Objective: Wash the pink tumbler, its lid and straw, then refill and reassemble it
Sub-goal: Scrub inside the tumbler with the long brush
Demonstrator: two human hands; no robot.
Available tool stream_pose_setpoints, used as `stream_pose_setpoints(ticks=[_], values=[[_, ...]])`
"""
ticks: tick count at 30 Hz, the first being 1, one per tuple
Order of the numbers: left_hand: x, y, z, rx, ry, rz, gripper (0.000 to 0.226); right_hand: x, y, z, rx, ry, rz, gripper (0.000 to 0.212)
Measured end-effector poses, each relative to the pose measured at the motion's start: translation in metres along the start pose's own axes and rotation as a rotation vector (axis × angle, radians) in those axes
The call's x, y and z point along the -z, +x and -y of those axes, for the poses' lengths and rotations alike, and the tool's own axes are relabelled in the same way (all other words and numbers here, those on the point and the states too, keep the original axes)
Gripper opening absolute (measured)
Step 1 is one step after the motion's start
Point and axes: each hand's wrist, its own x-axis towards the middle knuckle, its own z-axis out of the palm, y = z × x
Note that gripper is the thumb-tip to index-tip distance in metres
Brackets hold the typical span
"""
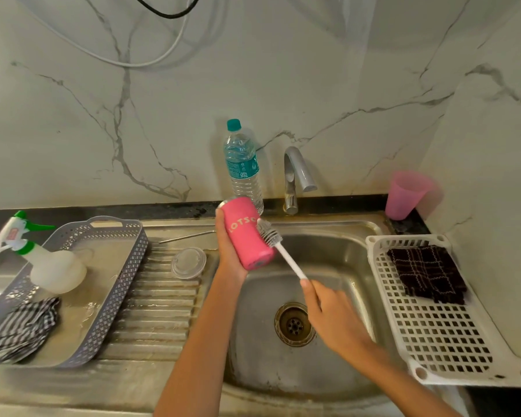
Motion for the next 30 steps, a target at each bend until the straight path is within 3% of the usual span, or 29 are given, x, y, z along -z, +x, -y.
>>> stream_pose_setpoints(ticks=[4, 10, 15, 20, 26, 30], values=[[-0.007, -0.012, 0.020, 0.110, 0.121, 0.098, 0.065, 0.011, 0.044, 0.010, -0.029, 0.081, -0.099, 0.039], [-0.002, 0.002, 0.003, -0.011, -0.023, -0.031, 0.064, -0.012, 0.005, 0.001, -0.016, 0.069, -0.007, 0.044], [-0.001, -0.016, 0.031, 0.187, 0.095, 0.082, 0.064, 0.008, 0.047, 0.014, -0.029, 0.127, -0.072, 0.039], [-0.001, -0.001, 0.019, 0.055, -0.031, -0.054, 0.072, -0.011, 0.007, 0.000, -0.031, 0.068, -0.002, 0.043], [-0.002, -0.016, 0.031, 0.176, -0.071, 0.130, 0.065, 0.003, 0.038, 0.006, -0.052, 0.115, -0.084, 0.037], [0.003, -0.013, 0.032, 0.123, -0.067, 0.101, 0.062, -0.002, 0.039, 0.007, -0.028, 0.081, -0.076, 0.040]])
